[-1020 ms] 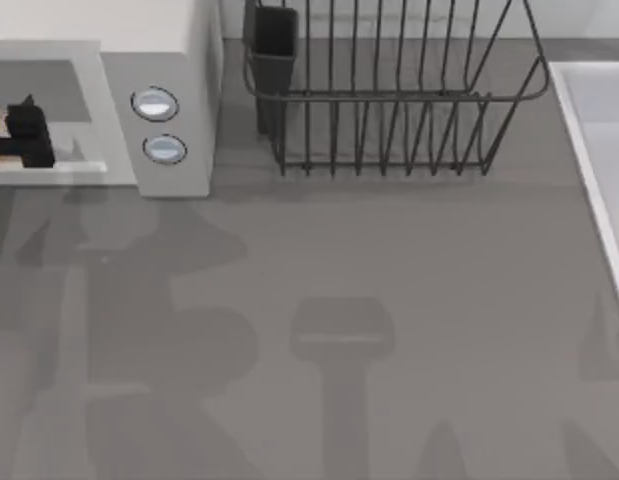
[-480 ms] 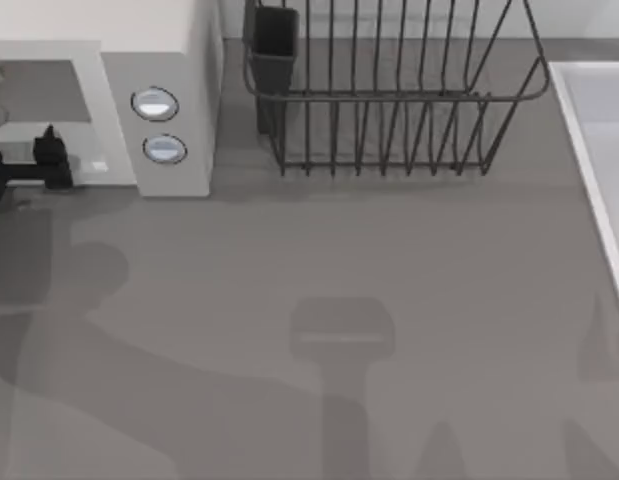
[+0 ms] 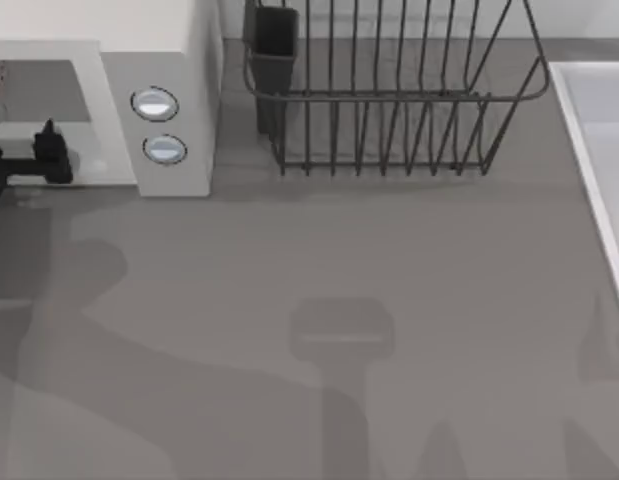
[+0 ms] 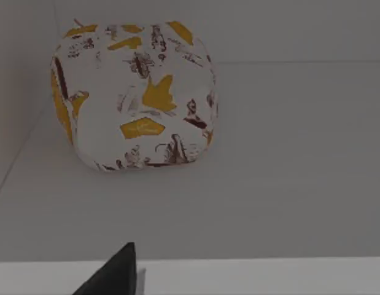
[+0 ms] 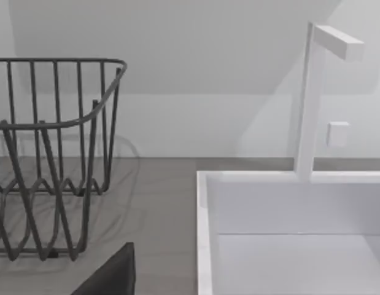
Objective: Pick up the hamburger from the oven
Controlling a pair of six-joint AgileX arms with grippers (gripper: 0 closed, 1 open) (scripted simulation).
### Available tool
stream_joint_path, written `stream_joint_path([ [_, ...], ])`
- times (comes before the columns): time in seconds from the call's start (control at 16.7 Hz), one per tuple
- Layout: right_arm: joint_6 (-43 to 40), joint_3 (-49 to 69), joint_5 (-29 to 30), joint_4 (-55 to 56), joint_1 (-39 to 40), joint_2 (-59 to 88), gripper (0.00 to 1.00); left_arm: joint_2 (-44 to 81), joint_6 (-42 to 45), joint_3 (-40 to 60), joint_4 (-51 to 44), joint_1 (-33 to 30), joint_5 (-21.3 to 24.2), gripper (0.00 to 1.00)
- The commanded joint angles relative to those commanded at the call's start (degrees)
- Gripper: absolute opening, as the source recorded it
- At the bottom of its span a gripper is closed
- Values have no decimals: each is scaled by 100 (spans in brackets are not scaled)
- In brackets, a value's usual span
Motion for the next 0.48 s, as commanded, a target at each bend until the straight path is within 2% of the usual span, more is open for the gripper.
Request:
stream_joint_path([
  [0.24, 0, 0, 0, 0, 0, 0, 100, 319, -8, 405, -258, -26, -23, 100],
  [0.48, 0, 0, 0, 0, 0, 0, 100, 1112, -33, 1748, -991, -100, -93, 100],
])
